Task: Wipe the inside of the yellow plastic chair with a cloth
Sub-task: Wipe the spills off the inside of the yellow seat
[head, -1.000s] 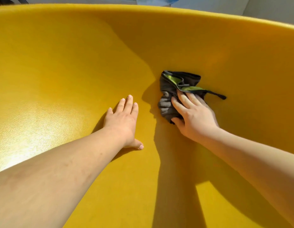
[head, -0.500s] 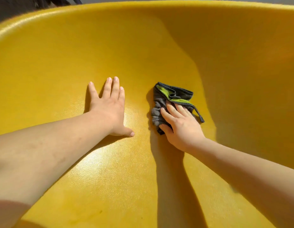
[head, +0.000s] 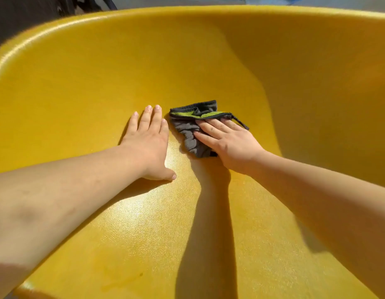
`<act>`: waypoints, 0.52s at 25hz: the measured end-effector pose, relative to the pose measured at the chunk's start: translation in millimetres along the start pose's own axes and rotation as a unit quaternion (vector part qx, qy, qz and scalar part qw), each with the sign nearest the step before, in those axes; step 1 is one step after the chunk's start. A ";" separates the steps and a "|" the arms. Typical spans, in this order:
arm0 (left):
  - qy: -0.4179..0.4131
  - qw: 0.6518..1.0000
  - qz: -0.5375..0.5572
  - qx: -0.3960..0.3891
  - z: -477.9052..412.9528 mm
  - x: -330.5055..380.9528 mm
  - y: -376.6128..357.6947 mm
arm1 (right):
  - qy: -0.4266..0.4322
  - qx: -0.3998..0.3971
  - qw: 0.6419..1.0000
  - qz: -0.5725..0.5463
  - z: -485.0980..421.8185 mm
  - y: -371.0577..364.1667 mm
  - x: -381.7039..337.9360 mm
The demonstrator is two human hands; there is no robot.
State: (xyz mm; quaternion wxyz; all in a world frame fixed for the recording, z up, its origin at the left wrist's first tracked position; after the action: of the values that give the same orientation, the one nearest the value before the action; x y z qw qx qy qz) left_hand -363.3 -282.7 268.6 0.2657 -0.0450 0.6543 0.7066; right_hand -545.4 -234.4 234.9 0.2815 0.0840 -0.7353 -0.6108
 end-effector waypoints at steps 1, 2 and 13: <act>-0.009 1.000 0.012 0.001 -0.6 11.3 4.6 | 0.002 -0.002 0.999 0.046 4.1 5.8 18.6; -0.021 1.000 0.021 0.002 -1.5 26.0 9.6 | -0.003 -0.001 0.996 0.086 9.0 12.9 37.2; -0.115 0.990 0.076 0.027 18.1 173.7 60.7 | -0.260 -0.128 0.923 0.253 219.6 94.2 189.5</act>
State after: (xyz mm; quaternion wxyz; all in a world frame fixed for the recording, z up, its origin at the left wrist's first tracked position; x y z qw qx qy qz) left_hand -533.0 -210.7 254.4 0.2863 0.0936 0.6397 0.7072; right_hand -794.9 -113.5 362.0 0.2339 -0.3034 -0.6949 -0.6086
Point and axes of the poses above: each hand's wrist, its own z-axis away from the middle knuckle, its own y-axis out of the back of the hand, x = y × z, the point moved 6 cm from there along -z, towards the middle knuckle, and after that the axes turned 13 degrees about y, right-handed, at the moved point
